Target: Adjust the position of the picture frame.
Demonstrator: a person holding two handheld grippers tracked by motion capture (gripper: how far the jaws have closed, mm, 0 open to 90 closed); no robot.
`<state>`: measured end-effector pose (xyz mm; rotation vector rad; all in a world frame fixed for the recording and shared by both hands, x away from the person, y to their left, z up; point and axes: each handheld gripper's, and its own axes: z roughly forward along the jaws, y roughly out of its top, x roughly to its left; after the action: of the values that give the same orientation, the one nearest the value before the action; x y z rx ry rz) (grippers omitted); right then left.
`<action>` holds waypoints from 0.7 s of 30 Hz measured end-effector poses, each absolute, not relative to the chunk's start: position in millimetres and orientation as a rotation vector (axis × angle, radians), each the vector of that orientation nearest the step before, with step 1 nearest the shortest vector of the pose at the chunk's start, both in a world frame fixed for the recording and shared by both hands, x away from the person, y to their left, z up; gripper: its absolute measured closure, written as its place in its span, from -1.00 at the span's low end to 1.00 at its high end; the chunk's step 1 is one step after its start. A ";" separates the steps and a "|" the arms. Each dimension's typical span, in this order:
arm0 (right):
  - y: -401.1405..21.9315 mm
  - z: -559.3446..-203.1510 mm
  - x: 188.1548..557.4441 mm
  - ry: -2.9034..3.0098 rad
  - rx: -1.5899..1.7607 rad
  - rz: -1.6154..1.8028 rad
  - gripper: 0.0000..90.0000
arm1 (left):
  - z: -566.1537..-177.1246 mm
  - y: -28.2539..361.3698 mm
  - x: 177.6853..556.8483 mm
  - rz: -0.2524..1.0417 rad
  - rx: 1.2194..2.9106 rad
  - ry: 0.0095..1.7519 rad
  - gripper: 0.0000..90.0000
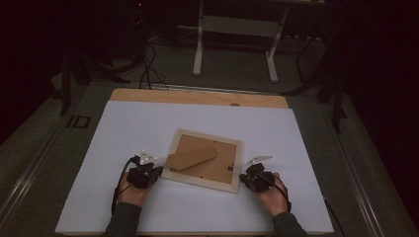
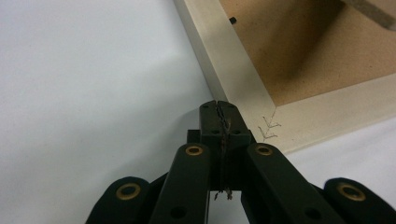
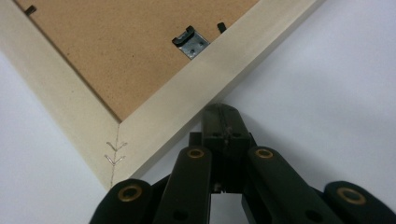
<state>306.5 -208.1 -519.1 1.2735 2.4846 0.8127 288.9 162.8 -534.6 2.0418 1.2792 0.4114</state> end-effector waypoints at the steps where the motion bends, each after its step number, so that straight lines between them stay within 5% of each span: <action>1: -208.0 -519.0 307.3 2.486 1.276 0.810 1.00 | -534.6 162.8 288.5 0.411 2.041 1.280 1.00; 21: -205.4 -519.9 320.4 2.465 1.290 0.820 1.00 | -534.1 165.3 283.3 0.390 2.032 1.301 1.00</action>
<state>320.4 -205.4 -519.9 1.2900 2.4651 0.8205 283.3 165.3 -534.1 2.0320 1.3007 0.3900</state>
